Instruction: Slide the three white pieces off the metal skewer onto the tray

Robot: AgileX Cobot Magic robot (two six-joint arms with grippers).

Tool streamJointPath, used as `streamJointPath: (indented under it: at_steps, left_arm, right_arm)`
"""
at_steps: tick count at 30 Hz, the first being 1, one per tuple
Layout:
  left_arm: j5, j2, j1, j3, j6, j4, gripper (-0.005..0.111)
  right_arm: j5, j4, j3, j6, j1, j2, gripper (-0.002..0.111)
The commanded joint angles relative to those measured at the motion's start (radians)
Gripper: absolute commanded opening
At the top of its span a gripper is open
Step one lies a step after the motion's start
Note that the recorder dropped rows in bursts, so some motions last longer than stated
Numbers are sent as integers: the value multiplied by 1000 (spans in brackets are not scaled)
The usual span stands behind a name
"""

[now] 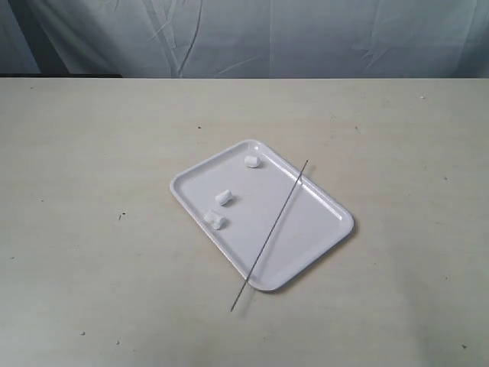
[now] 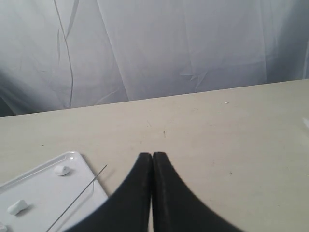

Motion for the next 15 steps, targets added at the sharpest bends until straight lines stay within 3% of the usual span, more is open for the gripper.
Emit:
streamJointPath:
  at_steps: [1,5,7,15]
  left_arm:
    - [21,-80,106,6,31,56,0]
    - [30,-97,208,6,35,134,0]
    - [25,-97,227,6,35,144,0]
    - [73,-159,251,63,41,119,0]
  right_arm:
    - [-22,-13,70,0,-4,-34,0]
    - [-83,-202,180,-2,-4,-108,0]
    - [55,-296,180,-2,-4,-144,0]
    - [68,-330,180,244,-4,-260,-1]
